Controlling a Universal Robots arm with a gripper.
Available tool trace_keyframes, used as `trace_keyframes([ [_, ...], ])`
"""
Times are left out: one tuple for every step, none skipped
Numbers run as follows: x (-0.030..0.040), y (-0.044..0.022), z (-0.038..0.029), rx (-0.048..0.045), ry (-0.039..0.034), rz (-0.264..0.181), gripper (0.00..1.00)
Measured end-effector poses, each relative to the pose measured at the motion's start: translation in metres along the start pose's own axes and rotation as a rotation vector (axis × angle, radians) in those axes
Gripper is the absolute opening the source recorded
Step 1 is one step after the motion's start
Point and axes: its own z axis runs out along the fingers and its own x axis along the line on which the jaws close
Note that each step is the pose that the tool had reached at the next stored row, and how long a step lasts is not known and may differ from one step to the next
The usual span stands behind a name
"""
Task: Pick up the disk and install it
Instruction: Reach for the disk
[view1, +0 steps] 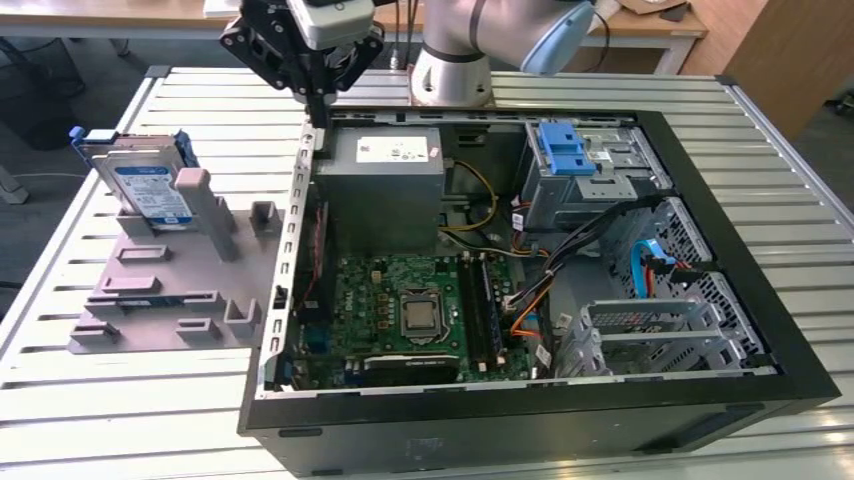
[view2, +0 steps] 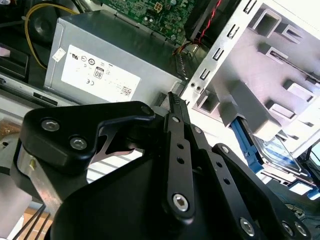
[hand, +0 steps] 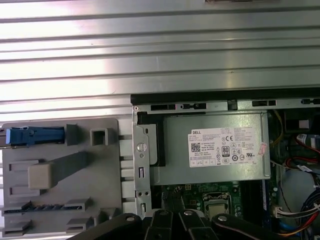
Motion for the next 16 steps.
trace_keyframes([
  [0.0013, 0.0, 0.0, 0.0, 0.0, 0.0, 0.11],
  [0.0026, 0.0, 0.0, 0.0, 0.0, 0.0, 0.11],
  [0.0038, 0.0, -0.0001, 0.0, 0.0, 0.0, 0.11],
  [0.0051, 0.0001, -0.0001, 0.0, 0.0, 0.0, 0.11],
  [0.0064, 0.0001, -0.0001, 0.0001, 0.0, 0.0, 0.11],
  [0.0077, 0.0001, -0.0001, 0.0, 0.0, 0.0, 0.11],
  [0.0089, 0.0001, -0.0001, 0.0, 0.0, 0.0, 0.11],
  [0.0101, 0.0001, -0.0001, 0.0001, 0.0, 0.0, 0.11],
  [0.0113, 0.0001, -0.0001, 0.0, 0.0, 0.0, 0.11],
  [0.0126, 0.0001, -0.0001, 0.0001, 0.0, 0.0, 0.11],
  [0.0138, 0.0001, -0.0001, 0.0, 0.0, 0.0, 0.11],
  [0.015, 0.0001, -0.0001, 0.0, 0.0, 0.0, 0.11],
  [0.0163, 0.0001, -0.0001, 0.0, 0.0, 0.0, 0.11],
  [0.0175, 0.0001, -0.0001, 0.0, 0.0, 0.0, 0.11],
  [0.0187, 0.0001, -0.0001, 0.0, 0.0, 0.0, 0.11],
  [0.02, 0.0001, -0.0002, 0.0, 0.0, 0.0, 0.11],
])
